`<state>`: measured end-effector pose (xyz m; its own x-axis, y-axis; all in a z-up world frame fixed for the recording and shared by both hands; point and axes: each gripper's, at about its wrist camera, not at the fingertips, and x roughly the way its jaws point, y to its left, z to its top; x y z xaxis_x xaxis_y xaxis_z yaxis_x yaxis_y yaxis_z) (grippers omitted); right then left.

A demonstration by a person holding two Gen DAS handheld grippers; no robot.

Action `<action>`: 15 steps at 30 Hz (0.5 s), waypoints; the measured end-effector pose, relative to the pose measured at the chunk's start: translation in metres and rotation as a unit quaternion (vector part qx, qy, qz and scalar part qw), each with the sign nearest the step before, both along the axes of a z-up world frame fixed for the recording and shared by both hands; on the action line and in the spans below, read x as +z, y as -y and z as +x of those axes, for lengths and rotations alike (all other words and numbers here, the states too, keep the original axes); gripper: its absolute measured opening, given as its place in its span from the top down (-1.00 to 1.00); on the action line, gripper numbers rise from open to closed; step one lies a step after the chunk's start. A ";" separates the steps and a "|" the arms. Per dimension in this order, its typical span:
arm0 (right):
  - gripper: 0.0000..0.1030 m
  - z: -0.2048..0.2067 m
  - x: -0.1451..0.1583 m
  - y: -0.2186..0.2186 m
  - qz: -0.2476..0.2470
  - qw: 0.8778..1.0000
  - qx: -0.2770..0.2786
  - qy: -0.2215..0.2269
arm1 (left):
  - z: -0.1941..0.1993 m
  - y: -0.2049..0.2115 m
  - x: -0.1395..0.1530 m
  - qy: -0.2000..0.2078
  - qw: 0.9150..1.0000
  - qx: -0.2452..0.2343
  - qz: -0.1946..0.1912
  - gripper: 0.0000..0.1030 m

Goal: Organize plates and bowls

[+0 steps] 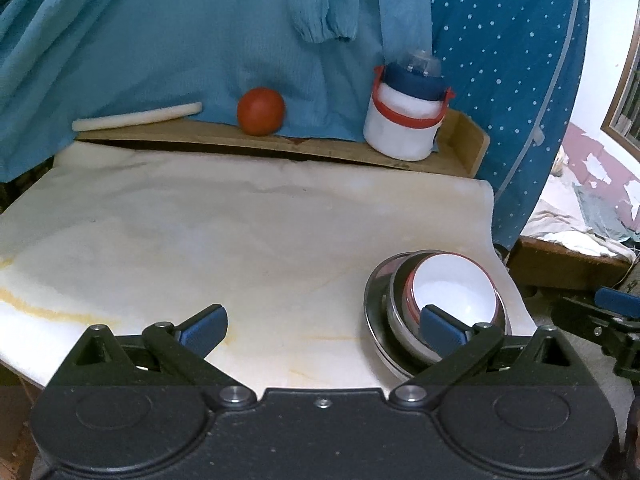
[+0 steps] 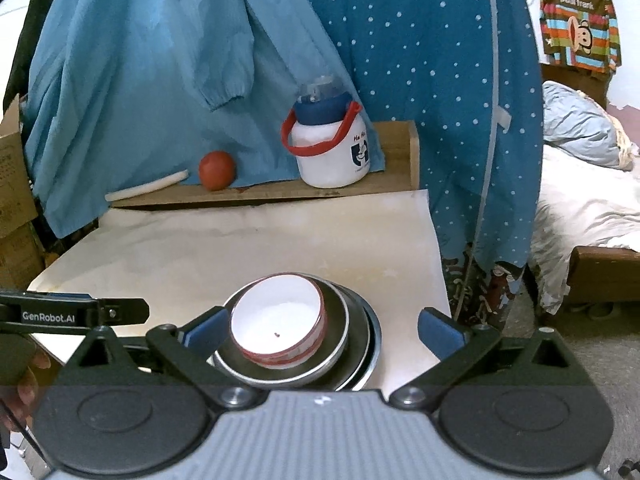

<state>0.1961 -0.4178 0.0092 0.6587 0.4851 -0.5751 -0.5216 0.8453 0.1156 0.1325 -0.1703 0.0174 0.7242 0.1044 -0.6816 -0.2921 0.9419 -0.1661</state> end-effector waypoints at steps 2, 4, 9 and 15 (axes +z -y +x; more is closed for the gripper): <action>-0.99 -0.010 0.002 0.003 0.005 1.000 -0.005 0.007 | -0.006 0.000 -0.001 0.004 1.000 -0.002 0.000 -0.98; -0.99 -0.020 0.002 0.005 0.008 1.000 -0.009 0.012 | -0.013 0.000 -0.001 0.008 1.000 -0.005 0.001 -0.98; -0.99 -0.040 0.001 0.009 0.009 1.000 -0.020 0.013 | -0.030 0.002 -0.002 0.014 1.000 -0.017 0.005 -0.98; -0.99 -0.061 0.001 0.013 0.012 0.999 -0.028 0.018 | -0.047 0.005 -0.002 0.024 0.999 -0.024 0.012 -0.98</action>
<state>0.1353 -0.4305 0.0098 0.7045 0.4612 -0.5394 -0.4783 0.8701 0.1192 0.0855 -0.1748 0.0153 0.7611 0.0845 -0.6431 -0.2379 0.9588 -0.1555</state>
